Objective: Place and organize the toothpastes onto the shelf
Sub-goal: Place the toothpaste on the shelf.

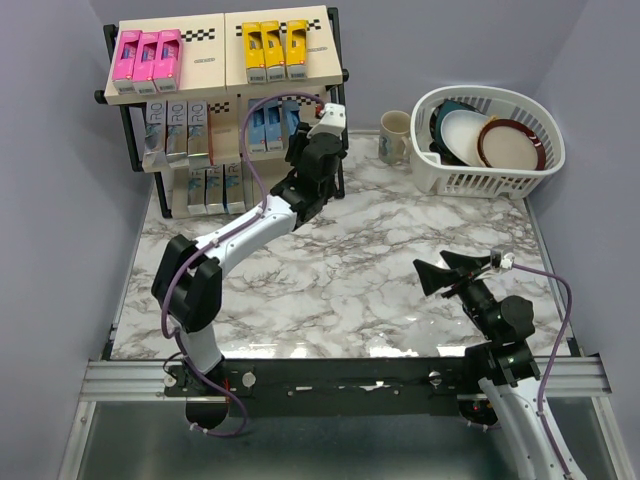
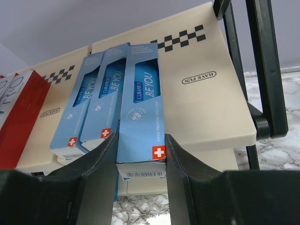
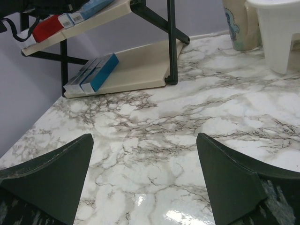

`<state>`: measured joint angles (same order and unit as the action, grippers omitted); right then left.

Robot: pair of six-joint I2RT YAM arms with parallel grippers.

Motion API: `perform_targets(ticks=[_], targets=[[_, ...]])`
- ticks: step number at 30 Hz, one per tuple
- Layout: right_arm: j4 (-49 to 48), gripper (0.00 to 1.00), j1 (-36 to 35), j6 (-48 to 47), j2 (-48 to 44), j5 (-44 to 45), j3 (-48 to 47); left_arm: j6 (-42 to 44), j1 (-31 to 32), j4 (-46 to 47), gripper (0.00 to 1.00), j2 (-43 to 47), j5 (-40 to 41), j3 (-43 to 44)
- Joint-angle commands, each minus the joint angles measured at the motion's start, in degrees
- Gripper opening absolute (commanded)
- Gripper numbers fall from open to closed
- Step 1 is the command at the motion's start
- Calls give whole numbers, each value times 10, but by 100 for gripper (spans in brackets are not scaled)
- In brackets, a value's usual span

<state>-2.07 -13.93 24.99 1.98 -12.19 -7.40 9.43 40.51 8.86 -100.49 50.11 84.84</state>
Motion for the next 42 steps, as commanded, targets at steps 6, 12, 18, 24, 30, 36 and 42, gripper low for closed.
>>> perform_targets(ticks=[6, 12, 18, 24, 30, 36, 42], targets=[[-15, 100, -4, 3, 6, -18, 11, 27, -20, 48, 23, -17, -57, 2], [-17, 99, -5, 2, 7, -21, 12, 31, -32, 54, 24, -19, -49, 3], [-22, 99, -4, 1, 11, -27, 12, 35, -42, 57, 27, -19, -58, -1], [-23, 99, -4, 0, 13, -31, 13, 28, -47, 56, 30, -20, -72, -5], [-27, 99, -4, -1, 16, -36, 13, 24, -53, 53, 33, -24, -65, -3], [-29, 99, -4, -2, 19, -40, 13, 24, -54, 50, 40, -32, -61, 1], [-32, 99, -4, -2, 23, -43, 14, 27, -54, 52, 47, -35, -55, 1]])
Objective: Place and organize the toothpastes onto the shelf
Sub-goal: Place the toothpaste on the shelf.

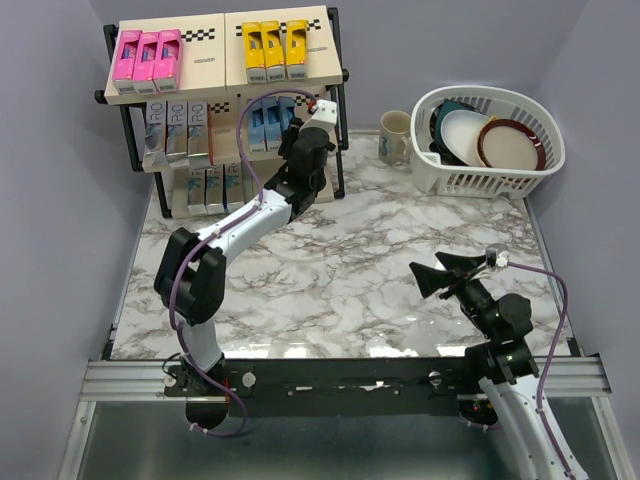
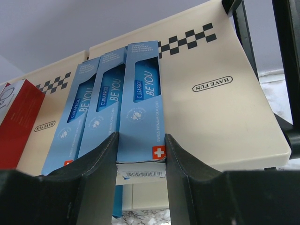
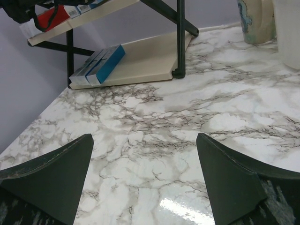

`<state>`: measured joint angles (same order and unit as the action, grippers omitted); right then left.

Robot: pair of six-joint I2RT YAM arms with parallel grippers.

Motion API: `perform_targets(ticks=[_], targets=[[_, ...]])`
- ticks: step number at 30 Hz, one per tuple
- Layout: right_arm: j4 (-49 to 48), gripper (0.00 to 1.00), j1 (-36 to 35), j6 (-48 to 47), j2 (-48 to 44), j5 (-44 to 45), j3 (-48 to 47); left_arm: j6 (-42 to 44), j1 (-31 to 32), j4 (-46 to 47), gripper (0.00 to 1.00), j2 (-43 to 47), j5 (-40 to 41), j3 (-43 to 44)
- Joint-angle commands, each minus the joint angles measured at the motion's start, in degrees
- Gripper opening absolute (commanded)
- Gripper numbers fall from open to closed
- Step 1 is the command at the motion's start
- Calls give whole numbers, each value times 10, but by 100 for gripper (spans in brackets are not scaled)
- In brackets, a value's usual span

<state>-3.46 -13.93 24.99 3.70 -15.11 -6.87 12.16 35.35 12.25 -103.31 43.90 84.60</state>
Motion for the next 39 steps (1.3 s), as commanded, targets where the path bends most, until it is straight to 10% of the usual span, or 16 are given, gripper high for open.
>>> perform_targets(ticks=[1, 39], targets=[[-18, 99, -4, -3, 7, -17, 9, 0, -3, 18, 48, -5, 6, 3], [-31, 99, -3, -5, 19, -34, 11, 16, -4, 29, 57, 14, 40, 2]])
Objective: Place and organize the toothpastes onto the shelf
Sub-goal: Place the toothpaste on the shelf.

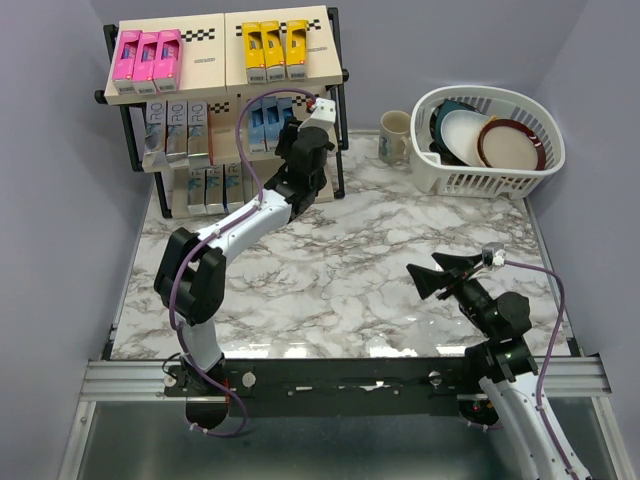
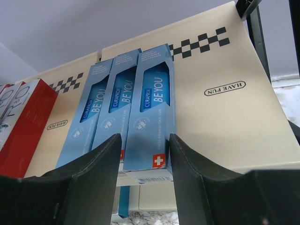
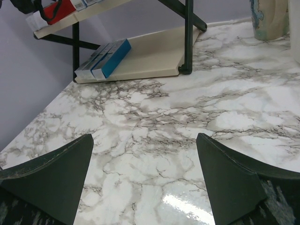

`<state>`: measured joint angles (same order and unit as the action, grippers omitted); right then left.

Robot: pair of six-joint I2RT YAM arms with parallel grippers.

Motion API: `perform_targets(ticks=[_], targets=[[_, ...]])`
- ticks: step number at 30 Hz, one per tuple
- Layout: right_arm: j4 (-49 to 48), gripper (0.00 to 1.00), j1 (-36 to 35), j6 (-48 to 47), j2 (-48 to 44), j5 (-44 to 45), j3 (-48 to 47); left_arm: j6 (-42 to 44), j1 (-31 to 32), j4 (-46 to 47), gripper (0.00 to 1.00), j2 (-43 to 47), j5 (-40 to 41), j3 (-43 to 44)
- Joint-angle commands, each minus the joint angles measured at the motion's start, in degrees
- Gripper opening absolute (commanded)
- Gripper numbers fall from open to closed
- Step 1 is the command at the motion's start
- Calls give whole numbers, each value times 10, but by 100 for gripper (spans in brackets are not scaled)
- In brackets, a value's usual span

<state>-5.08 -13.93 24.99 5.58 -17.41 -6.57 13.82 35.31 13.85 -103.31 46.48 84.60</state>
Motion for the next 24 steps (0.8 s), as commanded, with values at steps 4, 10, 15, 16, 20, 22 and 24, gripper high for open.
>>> perform_targets(ticks=[4, 10, 15, 16, 20, 22, 24], targets=[[-16, 99, -3, -6, 0, -14, 7, -27, 1, -13, 63, 37, -14, -3], [-15, 99, -3, -10, -2, -15, -5, -63, 16, -85, 74, 88, -60, 1], [31, 99, -4, -26, -9, 2, -42, -114, 34, -159, 86, 165, -96, -26], [39, 99, -4, -28, -14, 10, -49, -119, 38, -165, 92, 180, -100, -47], [112, 99, -4, -33, -31, 40, -97, -151, 79, -236, 99, 262, -88, -92], [139, 100, -4, -36, -39, 61, -117, -176, 94, -262, 99, 326, -76, -129], [183, 100, -4, -42, -42, 75, -152, -201, 109, -298, 99, 403, -72, -159]])
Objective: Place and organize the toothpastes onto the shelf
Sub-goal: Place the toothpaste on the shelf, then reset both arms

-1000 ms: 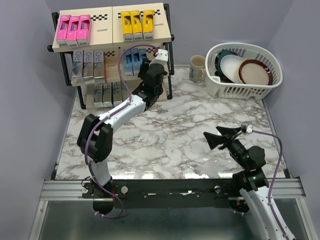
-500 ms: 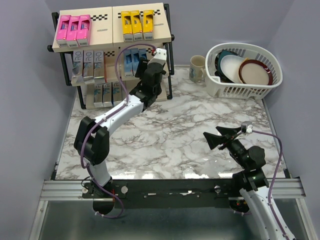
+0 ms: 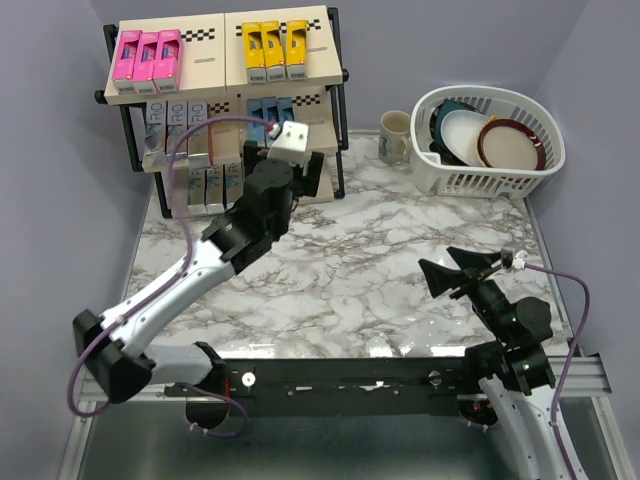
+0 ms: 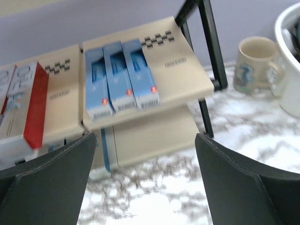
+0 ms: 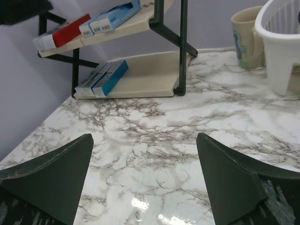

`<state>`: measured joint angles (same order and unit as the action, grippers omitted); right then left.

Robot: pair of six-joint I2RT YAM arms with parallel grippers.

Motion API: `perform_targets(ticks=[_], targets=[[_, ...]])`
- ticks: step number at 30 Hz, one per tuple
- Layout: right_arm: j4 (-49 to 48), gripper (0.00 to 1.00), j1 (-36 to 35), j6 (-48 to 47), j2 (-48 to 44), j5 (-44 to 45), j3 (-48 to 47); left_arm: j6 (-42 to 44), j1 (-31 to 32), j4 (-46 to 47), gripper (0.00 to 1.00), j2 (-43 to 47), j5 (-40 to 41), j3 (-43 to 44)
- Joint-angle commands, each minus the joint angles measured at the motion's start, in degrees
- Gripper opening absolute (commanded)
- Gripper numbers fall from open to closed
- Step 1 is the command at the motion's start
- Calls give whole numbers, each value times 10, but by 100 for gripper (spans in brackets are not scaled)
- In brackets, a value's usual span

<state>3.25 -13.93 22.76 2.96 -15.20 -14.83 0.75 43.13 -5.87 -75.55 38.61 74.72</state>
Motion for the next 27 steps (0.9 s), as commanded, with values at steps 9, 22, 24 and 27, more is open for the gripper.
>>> perform_targets(ticks=[9, 22, 24, 27], targets=[[284, 100, -4, -73, 8, 148, -222, -208, 45, -322, 99, 422, 15, -170], [297, 100, -4, -134, -128, 265, -211, -272, 44, -419, 99, 722, 34, -258], [294, 100, -3, -149, -145, 271, -205, -283, 44, -425, 99, 744, 48, -259], [298, 100, -4, -146, -164, 281, -195, -286, 44, -423, 99, 754, 50, -267]])
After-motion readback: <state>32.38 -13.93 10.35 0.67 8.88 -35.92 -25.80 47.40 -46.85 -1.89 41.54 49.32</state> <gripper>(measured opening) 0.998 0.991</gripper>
